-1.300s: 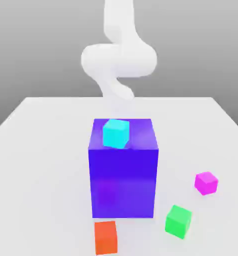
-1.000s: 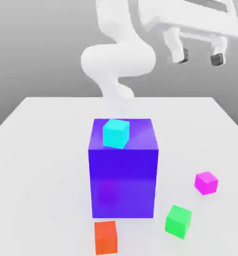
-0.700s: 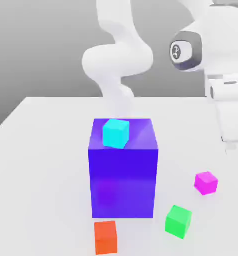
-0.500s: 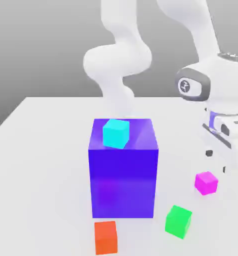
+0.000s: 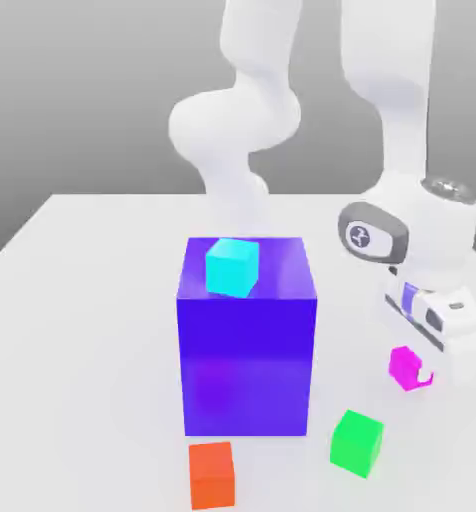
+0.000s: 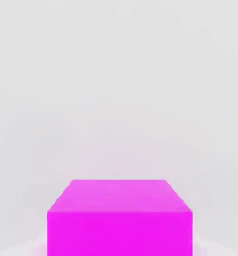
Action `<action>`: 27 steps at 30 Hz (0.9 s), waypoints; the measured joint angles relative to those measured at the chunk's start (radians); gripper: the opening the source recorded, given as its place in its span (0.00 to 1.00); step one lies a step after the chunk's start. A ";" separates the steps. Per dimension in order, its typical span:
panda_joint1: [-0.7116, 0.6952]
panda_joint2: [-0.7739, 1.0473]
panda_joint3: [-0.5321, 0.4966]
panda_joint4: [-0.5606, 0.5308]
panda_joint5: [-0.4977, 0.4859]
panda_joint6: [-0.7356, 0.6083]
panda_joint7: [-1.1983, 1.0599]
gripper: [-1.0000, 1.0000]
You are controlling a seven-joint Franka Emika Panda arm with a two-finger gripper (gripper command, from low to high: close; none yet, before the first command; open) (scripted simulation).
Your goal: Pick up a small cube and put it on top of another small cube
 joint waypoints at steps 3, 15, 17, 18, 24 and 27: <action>-0.022 -0.104 0.035 -0.020 0.052 -0.083 -0.038 0.00; -0.170 -0.202 -0.044 0.067 0.119 -0.267 0.328 0.00; -0.200 -0.204 -0.061 0.089 0.120 -0.291 0.414 0.00; -0.215 -0.205 -0.069 0.100 0.121 -0.303 0.457 0.00; -0.303 -0.197 -0.113 0.161 0.126 -0.356 0.697 0.00; -0.303 -0.108 -0.111 0.172 0.136 -0.278 0.714 0.00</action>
